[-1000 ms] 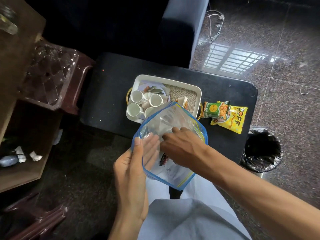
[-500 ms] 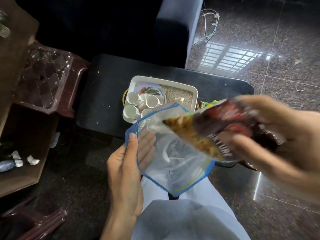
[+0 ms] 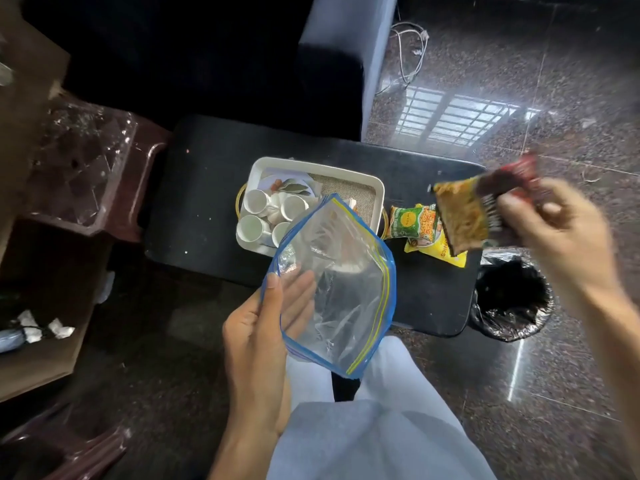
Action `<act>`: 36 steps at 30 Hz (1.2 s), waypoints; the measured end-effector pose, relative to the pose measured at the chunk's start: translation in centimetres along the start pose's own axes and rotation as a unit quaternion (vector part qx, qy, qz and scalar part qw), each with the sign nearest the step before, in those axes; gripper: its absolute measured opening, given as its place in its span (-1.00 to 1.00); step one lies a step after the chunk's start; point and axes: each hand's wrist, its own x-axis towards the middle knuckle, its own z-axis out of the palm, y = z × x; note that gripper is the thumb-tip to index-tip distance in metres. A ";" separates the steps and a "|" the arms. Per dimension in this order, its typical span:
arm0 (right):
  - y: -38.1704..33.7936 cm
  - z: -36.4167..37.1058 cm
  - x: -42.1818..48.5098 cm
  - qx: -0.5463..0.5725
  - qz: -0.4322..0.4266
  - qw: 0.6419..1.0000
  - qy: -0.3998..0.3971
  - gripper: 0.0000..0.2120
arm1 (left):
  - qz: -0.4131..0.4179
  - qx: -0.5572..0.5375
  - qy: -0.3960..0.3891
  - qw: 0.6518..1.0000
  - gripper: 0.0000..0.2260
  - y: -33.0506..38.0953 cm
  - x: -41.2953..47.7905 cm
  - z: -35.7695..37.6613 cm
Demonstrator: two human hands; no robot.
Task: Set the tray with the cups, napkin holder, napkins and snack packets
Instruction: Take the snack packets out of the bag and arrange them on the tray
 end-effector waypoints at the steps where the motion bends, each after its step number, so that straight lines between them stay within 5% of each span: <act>1: 0.6 2.0 -0.4 -0.043 0.014 0.999 -0.019 -0.66 | 0.003 0.002 -0.001 1.000 -0.66 0.0 0.0 0.0; 9: 10.1 9.4 0.1 -0.300 0.044 0.914 -0.268 -0.63 | 0.001 0.020 0.009 1.000 -0.65 -0.6 -0.4 0.2; 14: 12.5 11.6 1.4 -0.365 -0.014 0.881 -0.300 -0.73 | -0.002 0.025 0.018 1.000 -0.67 -1.0 -1.0 0.5; 25: 13.9 12.7 1.9 -0.395 -0.015 0.875 -0.281 -0.62 | 0.001 0.026 0.018 0.999 -0.68 -1.4 -1.5 0.7; 31: 12.8 12.1 1.7 -0.448 -0.065 0.879 -0.149 -0.62 | 0.007 0.039 0.013 0.999 -0.68 -1.4 -1.5 0.0; 36: 9.7 10.5 0.1 -0.280 -0.031 0.959 -0.037 -0.69 | 0.006 0.041 0.011 0.999 -0.67 -1.4 -1.5 -0.3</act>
